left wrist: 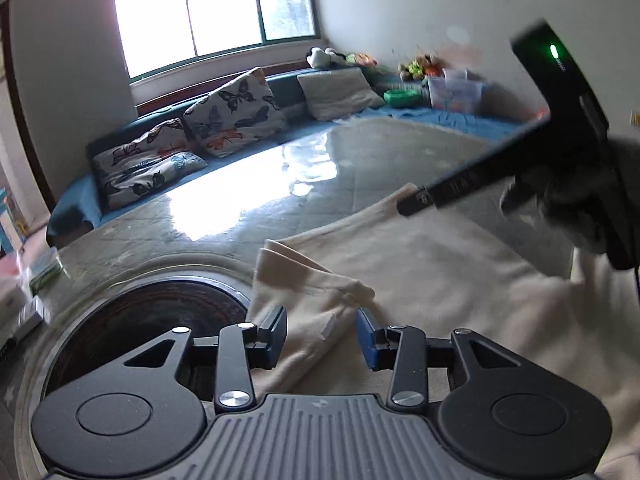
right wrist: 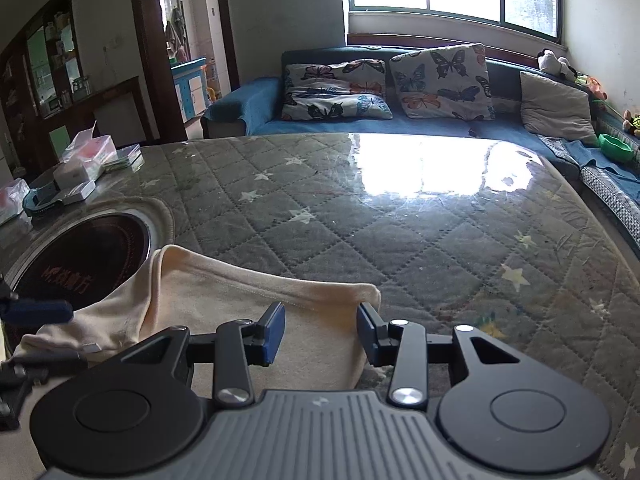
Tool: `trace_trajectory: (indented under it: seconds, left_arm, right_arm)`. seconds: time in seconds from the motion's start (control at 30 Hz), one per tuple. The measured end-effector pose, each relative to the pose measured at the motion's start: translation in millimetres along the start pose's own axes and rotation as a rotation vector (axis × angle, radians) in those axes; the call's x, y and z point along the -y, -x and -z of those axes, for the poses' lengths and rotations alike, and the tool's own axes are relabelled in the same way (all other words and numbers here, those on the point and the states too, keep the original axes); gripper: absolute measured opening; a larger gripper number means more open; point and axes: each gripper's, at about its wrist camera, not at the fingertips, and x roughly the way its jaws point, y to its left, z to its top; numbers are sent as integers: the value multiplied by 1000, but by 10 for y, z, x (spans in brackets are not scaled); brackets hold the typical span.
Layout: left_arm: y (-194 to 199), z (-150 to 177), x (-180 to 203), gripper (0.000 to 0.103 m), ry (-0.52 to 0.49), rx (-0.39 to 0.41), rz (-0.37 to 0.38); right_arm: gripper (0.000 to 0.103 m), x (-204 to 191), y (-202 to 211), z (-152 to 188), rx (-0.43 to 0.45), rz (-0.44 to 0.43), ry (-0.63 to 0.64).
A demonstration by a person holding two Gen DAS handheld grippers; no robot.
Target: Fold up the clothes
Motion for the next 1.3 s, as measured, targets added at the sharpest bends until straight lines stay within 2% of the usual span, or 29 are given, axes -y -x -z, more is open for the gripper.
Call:
trace_trajectory:
  seconds: [0.07,0.1,0.17,0.2,0.3,0.43,0.5,0.53,0.57,0.63,0.73,0.83,0.87,0.93,1.03,1.17,1.3]
  left_arm:
    - [-90,4,13,39,-4,-23,-1]
    - [-134,7,20,27,-16,-34,-15]
    - [-179,9,-1,10,-21,-35,-28]
    - [-167,-5,-50,7,-3,-25,-32]
    - [-105,-79,-296,6,94,20,-75]
    - [-185,-75,-672,6,216,-7,-147]
    - [-237,-57,-851,6,269,-26,-178]
    - [-262,-49,-940,5,296,-36,-194]
    - [-288,-40,-1030,6,323,-45,-210]
    - [-339,-23,-1209,6,376,-64,-241]
    - [-410,9,-1310,6,412,-86,-274]
    - [-479,43,-1355,10,433,-107,-303]
    - [-492,50,-1373,17,441,-111,-312]
    - [-454,32,-1421,17,469,-102,-323]
    - [-334,-26,-1398,17,476,-64,-284]
    - [-313,-136,-1193,17,409,-49,-190]
    - [-493,-120,-1189,17,408,-105,-199]
  right_arm:
    - [40,20,-12,-12,0,7,-10]
    - [40,35,-23,-26,0,13,-20]
    - [40,52,-26,-33,1,20,-26]
    - [40,63,-27,-37,2,23,-30]
    - [40,101,-32,-48,6,34,-43]
    - [39,166,-114,-51,-14,44,-70]
    - [29,169,-161,-47,-24,42,-73]
    - [19,164,-189,-43,-28,40,-71]
    - [15,150,-200,-47,-22,46,-66]
    - [9,135,-219,-73,-13,57,-56]
    - [7,115,-284,-138,0,92,-42]
    - [7,101,-340,-179,1,116,-31]
    - [9,97,-352,-191,0,120,-27]
    - [17,88,-376,-215,-1,130,-20]
    - [19,57,-345,-232,16,134,2]
    - [22,-89,-228,-220,40,124,61]
    - [29,-213,-206,-188,14,58,88]
